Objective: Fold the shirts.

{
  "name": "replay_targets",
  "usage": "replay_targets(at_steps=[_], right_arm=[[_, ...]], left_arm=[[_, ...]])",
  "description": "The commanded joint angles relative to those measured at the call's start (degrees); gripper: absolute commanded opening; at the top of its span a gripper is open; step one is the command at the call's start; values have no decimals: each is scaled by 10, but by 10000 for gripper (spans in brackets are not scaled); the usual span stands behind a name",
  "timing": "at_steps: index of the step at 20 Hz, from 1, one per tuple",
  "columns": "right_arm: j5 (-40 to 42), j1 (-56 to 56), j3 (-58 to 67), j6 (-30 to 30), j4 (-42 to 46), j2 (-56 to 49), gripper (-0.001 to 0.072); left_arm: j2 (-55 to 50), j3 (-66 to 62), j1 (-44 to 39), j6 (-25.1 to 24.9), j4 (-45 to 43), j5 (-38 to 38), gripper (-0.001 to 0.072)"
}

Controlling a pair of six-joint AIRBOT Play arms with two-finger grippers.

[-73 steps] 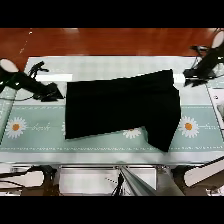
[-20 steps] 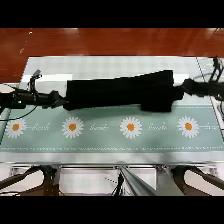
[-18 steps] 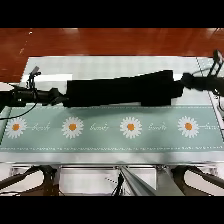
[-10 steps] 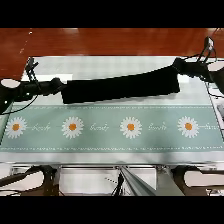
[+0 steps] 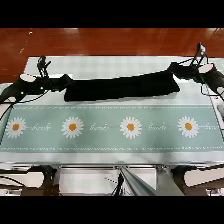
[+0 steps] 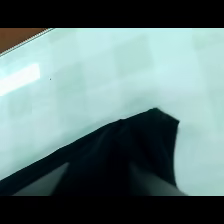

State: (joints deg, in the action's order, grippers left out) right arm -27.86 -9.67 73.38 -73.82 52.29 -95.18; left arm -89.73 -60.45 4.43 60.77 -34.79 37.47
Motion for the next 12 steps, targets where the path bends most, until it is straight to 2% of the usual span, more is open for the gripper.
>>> replay_targets(at_steps=[1,3,5,6,8,9,11,12], right_arm=[[-6,-15,1,28,115,26,477],[-28,-34,1,-21,239,54,477],[-78,-65,1,-109,285,61,480],[-114,-84,1,-109,252,56,485],[-190,-125,1,-25,106,30,498],[-218,-140,1,7,33,14,561],[-249,-156,1,41,-69,-17,590],[-251,-156,1,43,-90,-30,591]], left_arm=[[5,-7,38,-1,-3,76,528],[17,-7,71,0,-3,136,524],[26,-7,90,-1,-3,185,524],[31,-7,92,-1,-3,203,524],[39,-7,88,-1,-3,227,524],[43,-7,84,-1,-3,233,523],[50,-7,73,2,-1,248,464],[55,-7,67,4,-1,254,463]])
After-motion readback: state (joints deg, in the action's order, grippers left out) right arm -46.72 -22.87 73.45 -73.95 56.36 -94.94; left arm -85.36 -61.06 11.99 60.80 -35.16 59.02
